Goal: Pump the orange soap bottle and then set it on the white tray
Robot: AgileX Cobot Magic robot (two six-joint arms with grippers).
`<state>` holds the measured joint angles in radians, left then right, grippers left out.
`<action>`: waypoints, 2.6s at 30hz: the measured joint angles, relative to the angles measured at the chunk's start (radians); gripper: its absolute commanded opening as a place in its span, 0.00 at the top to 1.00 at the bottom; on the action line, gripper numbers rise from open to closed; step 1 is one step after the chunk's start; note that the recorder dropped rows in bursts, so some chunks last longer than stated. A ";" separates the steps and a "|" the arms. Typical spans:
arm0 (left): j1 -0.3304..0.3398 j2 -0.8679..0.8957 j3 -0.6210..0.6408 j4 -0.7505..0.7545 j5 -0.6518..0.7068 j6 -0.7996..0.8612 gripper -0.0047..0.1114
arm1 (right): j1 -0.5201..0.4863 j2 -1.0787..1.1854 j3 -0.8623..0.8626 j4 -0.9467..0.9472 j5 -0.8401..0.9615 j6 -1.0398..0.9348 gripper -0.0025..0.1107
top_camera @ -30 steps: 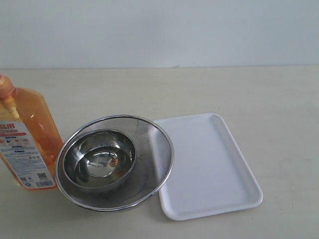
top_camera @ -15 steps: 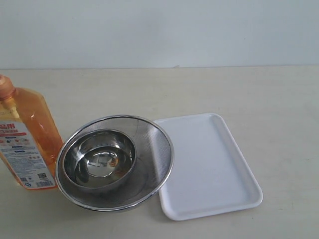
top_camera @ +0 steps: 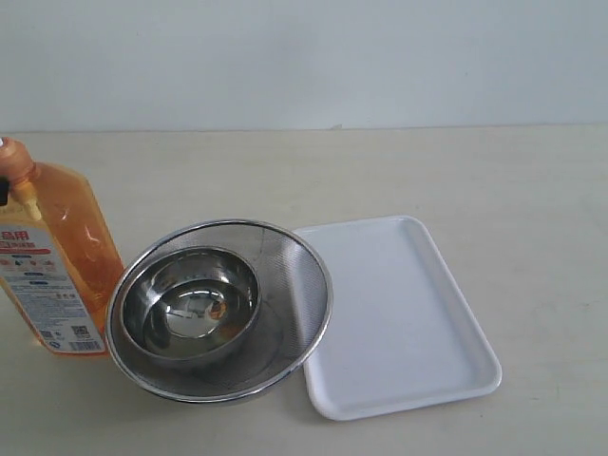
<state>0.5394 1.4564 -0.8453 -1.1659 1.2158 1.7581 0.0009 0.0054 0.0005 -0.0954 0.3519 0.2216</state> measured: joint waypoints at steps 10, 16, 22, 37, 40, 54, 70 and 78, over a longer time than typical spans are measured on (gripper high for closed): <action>0.000 0.000 0.030 0.058 0.000 0.321 0.26 | 0.000 0.000 0.000 0.000 0.000 0.000 0.98; 0.000 0.000 0.030 0.072 -0.004 0.366 0.26 | 0.000 0.000 0.000 0.000 0.000 0.000 0.98; 0.000 0.000 0.042 0.049 -0.006 0.370 0.26 | 0.000 0.000 0.000 0.000 0.000 0.000 0.98; -0.045 0.000 0.084 0.048 -0.133 0.370 0.26 | 0.000 0.000 0.000 0.000 0.000 0.000 0.98; -0.047 0.000 0.085 -0.046 -0.136 0.370 0.26 | 0.000 0.000 0.000 0.000 0.000 0.000 0.98; -0.047 0.000 0.113 -0.043 -0.128 0.233 0.51 | 0.000 0.000 0.000 0.000 0.000 0.000 0.98; -0.047 0.000 0.118 -0.020 -0.042 0.172 0.79 | 0.000 0.000 0.000 0.000 0.000 0.000 0.98; -0.047 0.000 0.118 -0.012 -0.014 0.122 0.79 | 0.000 0.000 0.000 0.000 0.000 0.000 0.98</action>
<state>0.4921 1.4564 -0.7270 -1.1777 1.2020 1.8802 0.0009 0.0054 0.0005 -0.0954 0.3519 0.2216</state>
